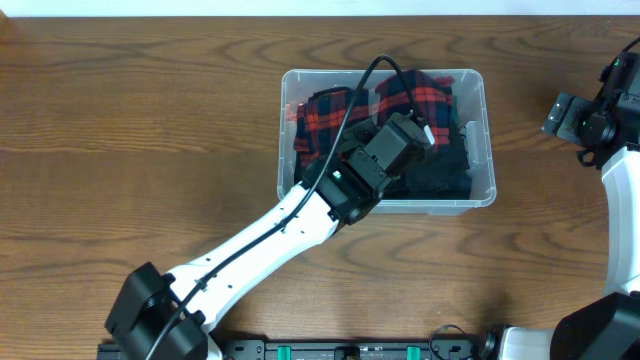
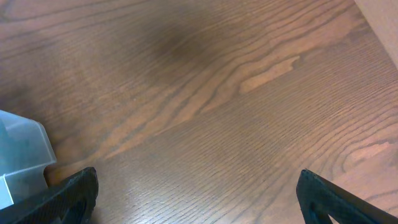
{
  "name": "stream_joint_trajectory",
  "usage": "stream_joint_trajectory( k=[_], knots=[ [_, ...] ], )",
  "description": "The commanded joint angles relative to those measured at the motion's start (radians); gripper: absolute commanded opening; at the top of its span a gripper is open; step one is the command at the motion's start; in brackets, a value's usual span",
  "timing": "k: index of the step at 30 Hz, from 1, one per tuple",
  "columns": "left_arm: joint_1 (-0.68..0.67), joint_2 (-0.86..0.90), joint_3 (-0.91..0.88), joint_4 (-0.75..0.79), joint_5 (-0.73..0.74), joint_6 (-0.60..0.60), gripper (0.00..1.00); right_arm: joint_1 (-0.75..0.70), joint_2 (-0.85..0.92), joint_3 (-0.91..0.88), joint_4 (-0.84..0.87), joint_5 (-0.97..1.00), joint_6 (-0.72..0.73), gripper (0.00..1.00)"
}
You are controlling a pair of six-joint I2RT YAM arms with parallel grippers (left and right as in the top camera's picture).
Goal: Pack container
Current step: 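Carry the plaid shirt over the bin and lower it on top, then release the plaid shirt and press it flat with the left gripper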
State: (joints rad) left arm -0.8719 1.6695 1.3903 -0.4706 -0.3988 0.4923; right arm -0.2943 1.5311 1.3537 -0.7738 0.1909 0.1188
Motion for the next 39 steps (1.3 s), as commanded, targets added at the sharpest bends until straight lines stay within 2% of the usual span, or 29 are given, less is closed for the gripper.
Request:
stream_joint_trajectory(
  k=[1, 11, 14, 15, 16, 18, 19, 20, 27, 30, 33, 34, 35, 36, 37, 39],
  knots=[
    [0.002, 0.011, 0.029, 0.005, -0.032, -0.023, 0.06, -0.003, 0.002, 0.004, -0.002, 0.004, -0.001, 0.99],
    [0.002, 0.059, 0.026, -0.014, -0.029, -0.023, 0.06, -0.003, 0.002, 0.004, -0.002, 0.003, -0.001, 0.99],
    [0.002, 0.060, 0.026, -0.033, 0.015, -0.023, 0.07, -0.003, 0.002, 0.004, -0.003, 0.003, -0.001, 0.99],
    [0.002, 0.060, 0.026, -0.040, 0.037, -0.024, 0.15, -0.003, 0.002, 0.004, -0.003, 0.003, -0.001, 0.99],
    [0.002, 0.060, 0.026, -0.045, 0.053, -0.023, 0.30, -0.003, 0.002, 0.004, -0.003, 0.004, -0.001, 0.99],
    [0.002, 0.060, 0.026, -0.059, 0.093, -0.029, 0.75, -0.003, 0.002, 0.004, -0.003, 0.003, -0.001, 0.99],
    [0.002, 0.059, 0.026, -0.064, 0.106, -0.039, 0.89, -0.003, 0.002, 0.004, -0.003, 0.003, -0.001, 0.99],
    [0.002, 0.059, 0.026, -0.068, 0.112, -0.055, 0.98, -0.003, 0.002, 0.004, -0.003, 0.003, -0.001, 0.99],
    [-0.014, -0.018, 0.026, -0.123, 0.240, -0.073, 0.98, -0.003, 0.002, 0.004, -0.005, 0.003, -0.001, 0.99],
    [-0.016, -0.090, 0.026, -0.107, 0.324, -0.094, 0.98, -0.003, 0.002, 0.004, -0.005, 0.004, -0.001, 0.99],
    [-0.016, -0.152, 0.026, -0.081, 0.340, -0.114, 0.97, -0.003, 0.002, 0.004, -0.005, 0.003, -0.001, 0.99],
    [-0.016, -0.164, 0.026, -0.074, 0.340, -0.114, 0.88, -0.003, 0.002, 0.004, -0.004, 0.003, -0.001, 0.99],
    [-0.014, -0.175, 0.026, -0.066, 0.338, -0.114, 0.73, -0.003, 0.002, 0.004, -0.005, 0.003, -0.001, 0.99],
    [-0.012, -0.179, 0.026, -0.061, 0.335, -0.113, 0.48, -0.003, 0.002, 0.004, -0.005, 0.003, -0.001, 0.99],
    [-0.007, -0.179, 0.026, -0.055, 0.335, -0.114, 0.28, -0.003, 0.002, 0.004, -0.004, 0.003, -0.001, 0.99],
    [0.000, -0.170, 0.026, -0.047, 0.335, -0.114, 0.11, -0.003, 0.002, 0.004, -0.005, 0.004, -0.001, 0.99]
  ],
)
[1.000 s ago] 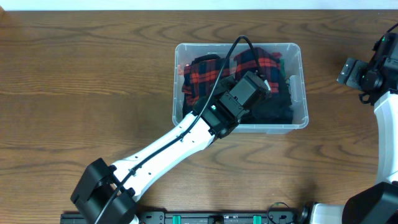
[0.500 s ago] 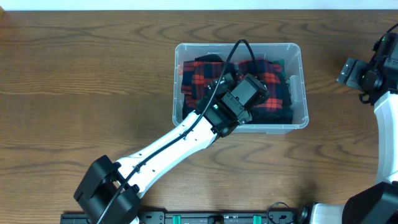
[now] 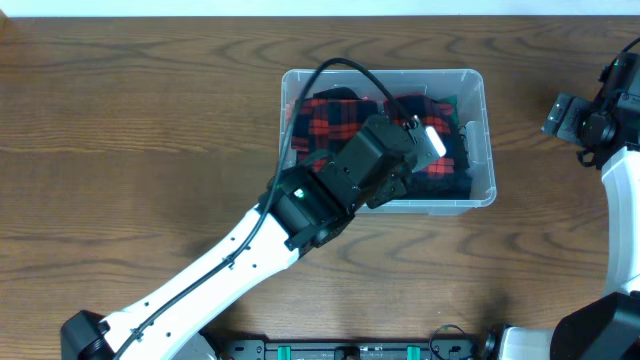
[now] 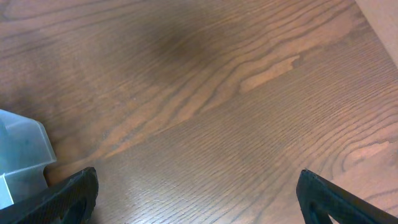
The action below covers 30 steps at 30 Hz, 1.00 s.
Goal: Pack container
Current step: 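Release the plaid shirt and press it flat with the left gripper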
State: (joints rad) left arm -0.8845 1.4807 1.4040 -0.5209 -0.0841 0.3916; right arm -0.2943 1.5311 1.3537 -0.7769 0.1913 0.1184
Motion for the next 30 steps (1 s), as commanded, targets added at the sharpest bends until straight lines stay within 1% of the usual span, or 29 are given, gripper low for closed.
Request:
stream_joint_trajectory(
  k=[1, 2, 5, 11, 20, 24, 30],
  knots=[
    [0.016, 0.026, 0.012, 0.008, 0.021, -0.016, 0.08, -0.003, 0.002, 0.004, -0.001, 0.003, 0.000, 0.99],
    [0.017, 0.035, 0.012, 0.018, 0.021, -0.027, 0.06, -0.003, 0.002, 0.004, -0.002, 0.003, 0.000, 0.99],
    [0.025, 0.076, 0.011, 0.064, 0.021, -0.071, 0.06, -0.003, 0.002, 0.004, -0.002, 0.003, 0.000, 0.99],
    [0.042, 0.194, 0.011, 0.140, 0.021, -0.073, 0.06, -0.003, 0.002, 0.004, -0.002, 0.003, 0.000, 0.99],
    [0.062, 0.377, 0.011, 0.146, 0.021, -0.076, 0.06, -0.003, 0.002, 0.004, -0.002, 0.003, 0.000, 0.99],
    [0.061, 0.383, 0.012, 0.158, 0.021, -0.076, 0.06, -0.003, 0.002, 0.004, -0.002, 0.003, 0.000, 0.99],
    [0.069, 0.249, 0.014, 0.228, 0.020, -0.077, 0.08, -0.003, 0.002, 0.004, -0.002, 0.003, 0.000, 0.99]
  ],
)
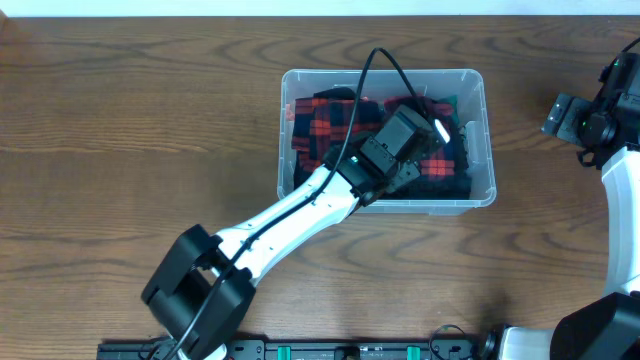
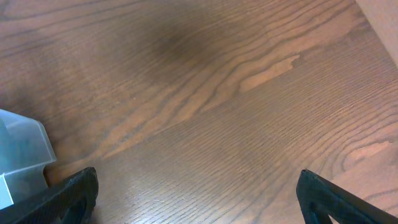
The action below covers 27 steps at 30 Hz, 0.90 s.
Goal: Pack container
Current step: 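Release the plaid shirt and press it flat with the left gripper, then withdraw the left gripper up and to the left of the bin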
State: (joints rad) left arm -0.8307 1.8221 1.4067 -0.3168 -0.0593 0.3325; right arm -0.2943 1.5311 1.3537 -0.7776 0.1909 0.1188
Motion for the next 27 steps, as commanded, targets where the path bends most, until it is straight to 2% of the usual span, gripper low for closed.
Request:
stream_joint_trajectory(
  k=[1, 6, 10, 11, 13, 15, 16, 18, 22, 27],
  knots=[
    [0.022, -0.118, 0.011, 0.032, -0.005, -0.018, 0.10, -0.003, 0.002, 0.004, -0.001, 0.003, -0.001, 0.99],
    [0.113, -0.260, 0.011, 0.038, -0.068, -0.089, 0.15, -0.003, 0.002, 0.004, -0.001, 0.003, -0.001, 0.99],
    [0.253, -0.348, 0.011, 0.013, -0.141, -0.114, 0.16, -0.003, 0.002, 0.004, -0.001, 0.003, -0.001, 0.99],
    [0.299, -0.365, 0.011, 0.006, -0.144, -0.122, 0.24, -0.003, 0.002, 0.004, -0.001, 0.003, -0.001, 0.99],
    [0.385, -0.388, 0.011, -0.004, -0.144, -0.121, 0.57, -0.004, 0.002, 0.004, -0.001, 0.004, -0.001, 0.99],
    [0.475, -0.401, 0.011, -0.015, -0.144, -0.122, 0.78, -0.003, 0.002, 0.004, -0.001, 0.003, -0.001, 0.99],
    [0.526, -0.402, 0.011, -0.019, -0.144, -0.122, 0.88, -0.003, 0.002, 0.004, -0.001, 0.003, -0.001, 0.99],
    [0.602, -0.402, 0.011, -0.034, -0.144, -0.122, 0.98, -0.003, 0.002, 0.004, -0.001, 0.003, -0.001, 0.99],
    [0.717, -0.402, 0.011, -0.115, -0.143, -0.125, 0.98, -0.003, 0.002, 0.004, -0.001, 0.004, -0.001, 0.99],
    [0.789, -0.402, 0.011, -0.243, -0.144, -0.125, 0.98, -0.003, 0.002, 0.004, -0.001, 0.003, -0.001, 0.99]
  ],
)
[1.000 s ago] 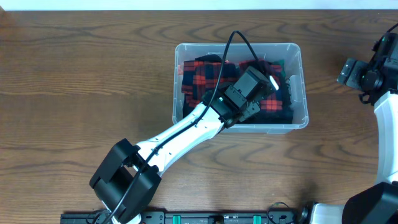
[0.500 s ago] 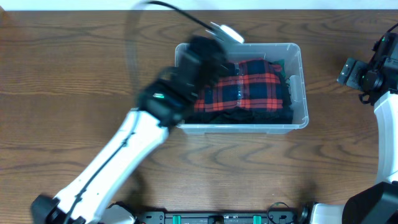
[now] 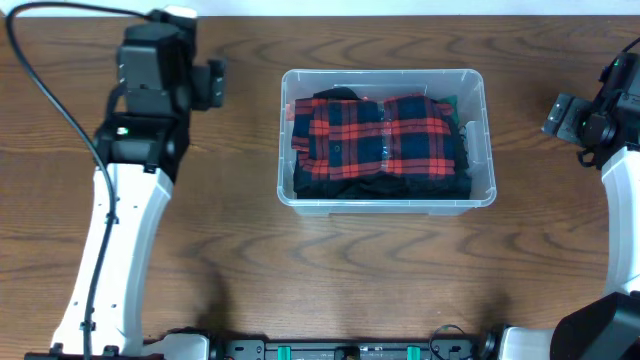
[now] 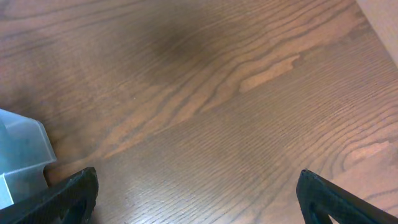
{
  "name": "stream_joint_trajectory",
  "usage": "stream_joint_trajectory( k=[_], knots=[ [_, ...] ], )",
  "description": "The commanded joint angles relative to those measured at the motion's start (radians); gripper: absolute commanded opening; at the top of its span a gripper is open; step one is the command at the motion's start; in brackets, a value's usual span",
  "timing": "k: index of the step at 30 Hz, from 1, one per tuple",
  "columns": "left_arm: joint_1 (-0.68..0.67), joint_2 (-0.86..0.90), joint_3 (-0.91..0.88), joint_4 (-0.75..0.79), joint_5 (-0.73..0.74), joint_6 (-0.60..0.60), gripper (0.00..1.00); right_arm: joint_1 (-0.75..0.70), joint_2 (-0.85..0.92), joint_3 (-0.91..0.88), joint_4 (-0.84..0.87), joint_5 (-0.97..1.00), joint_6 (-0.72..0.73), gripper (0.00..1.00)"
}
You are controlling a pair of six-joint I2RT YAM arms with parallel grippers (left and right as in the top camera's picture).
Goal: Pack container
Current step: 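Withdraw the left gripper up and to the left of the bin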
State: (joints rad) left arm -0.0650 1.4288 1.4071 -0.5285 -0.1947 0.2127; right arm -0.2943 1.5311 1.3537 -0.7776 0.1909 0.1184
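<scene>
A clear plastic container stands in the middle of the table. Inside it a red and black plaid shirt lies spread flat on top of dark clothing. My left gripper hangs over bare wood at the far left, well away from the container; from above its jaws cannot be made out. At the right edge my right gripper is open over bare table, its fingers wide apart with nothing between them. One corner of the container shows in the right wrist view.
The wooden table surrounds the container on all sides. My left arm runs down the left side of the table. The right arm stands along the right edge.
My left gripper was down on the plaid shirt inside the container; now it is out, over the table's far left. The shirt lies flatter and uncovered. The right arm has not moved.
My left gripper was in the container among bunched plaid and dark clothing. It stayed over the container's middle at the two later moments, with the plaid spreading wider. Now the arm is withdrawn left and the shirt covers the pile. The right gripper stayed open throughout.
</scene>
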Motion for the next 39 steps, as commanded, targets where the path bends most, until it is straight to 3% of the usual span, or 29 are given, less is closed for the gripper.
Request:
stream_joint_trajectory(
  k=[1, 12, 39],
  knots=[
    [0.030, -0.009, 0.011, -0.056, -0.008, -0.005, 0.98, -0.003, 0.002, 0.004, -0.001, 0.003, 0.000, 0.99],
    [0.036, -0.009, 0.011, -0.227, -0.008, -0.005, 0.98, -0.003, 0.002, 0.004, -0.001, 0.003, 0.000, 0.99],
    [0.036, -0.009, 0.011, -0.227, -0.008, -0.005, 0.98, 0.001, 0.005, -0.004, -0.006, 0.004, 0.000, 0.99]
  ],
)
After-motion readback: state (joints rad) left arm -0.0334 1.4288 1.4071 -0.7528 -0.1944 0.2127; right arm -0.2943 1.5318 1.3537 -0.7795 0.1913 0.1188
